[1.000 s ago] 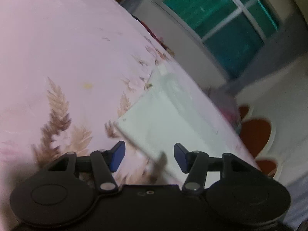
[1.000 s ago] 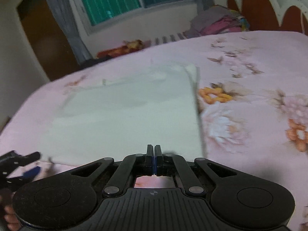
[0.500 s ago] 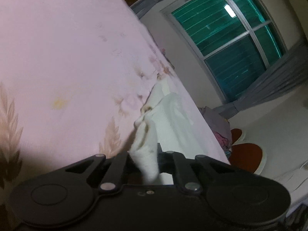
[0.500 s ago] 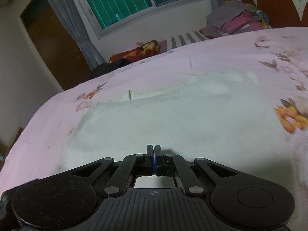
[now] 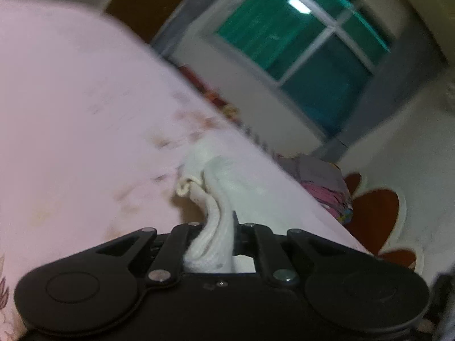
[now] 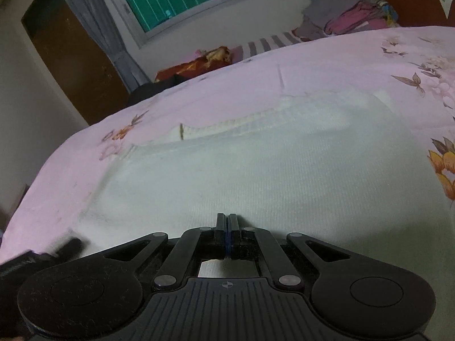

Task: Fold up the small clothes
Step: 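Grasp the folded edge with both tools and lift it, then fold the edge over onto the sweater and open both tools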

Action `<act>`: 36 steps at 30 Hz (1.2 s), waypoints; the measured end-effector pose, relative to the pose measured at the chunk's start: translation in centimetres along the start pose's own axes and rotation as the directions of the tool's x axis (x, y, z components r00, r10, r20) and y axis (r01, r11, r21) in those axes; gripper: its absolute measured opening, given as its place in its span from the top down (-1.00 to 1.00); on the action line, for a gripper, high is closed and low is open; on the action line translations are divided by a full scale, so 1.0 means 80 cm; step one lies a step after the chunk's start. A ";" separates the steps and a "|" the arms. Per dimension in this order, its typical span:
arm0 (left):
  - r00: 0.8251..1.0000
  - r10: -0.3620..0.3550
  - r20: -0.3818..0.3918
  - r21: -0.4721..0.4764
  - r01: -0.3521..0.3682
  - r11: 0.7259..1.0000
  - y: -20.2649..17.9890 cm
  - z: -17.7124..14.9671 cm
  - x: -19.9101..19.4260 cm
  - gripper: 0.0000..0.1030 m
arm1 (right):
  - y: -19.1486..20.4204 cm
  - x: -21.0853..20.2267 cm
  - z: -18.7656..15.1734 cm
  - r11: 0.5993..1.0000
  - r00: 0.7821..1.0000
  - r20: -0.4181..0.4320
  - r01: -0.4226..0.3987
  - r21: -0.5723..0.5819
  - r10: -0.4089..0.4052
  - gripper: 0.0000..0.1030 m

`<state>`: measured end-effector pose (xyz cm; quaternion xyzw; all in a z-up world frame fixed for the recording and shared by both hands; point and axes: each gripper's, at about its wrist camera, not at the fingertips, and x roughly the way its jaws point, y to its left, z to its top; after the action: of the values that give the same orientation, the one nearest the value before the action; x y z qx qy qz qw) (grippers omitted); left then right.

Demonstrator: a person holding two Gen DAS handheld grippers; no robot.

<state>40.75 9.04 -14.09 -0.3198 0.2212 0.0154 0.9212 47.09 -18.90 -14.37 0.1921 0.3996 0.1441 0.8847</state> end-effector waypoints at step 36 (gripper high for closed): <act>0.926 0.043 -0.375 0.254 0.058 0.965 -0.142 -0.057 0.089 0.19 | -0.199 -0.087 0.062 0.910 0.946 -0.039 -0.299 0.287 0.323 -0.15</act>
<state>47.31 -3.50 -13.65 -0.1936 0.3931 -0.0790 0.8954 48.04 -36.96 -14.07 0.3689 0.4177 0.2336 0.7968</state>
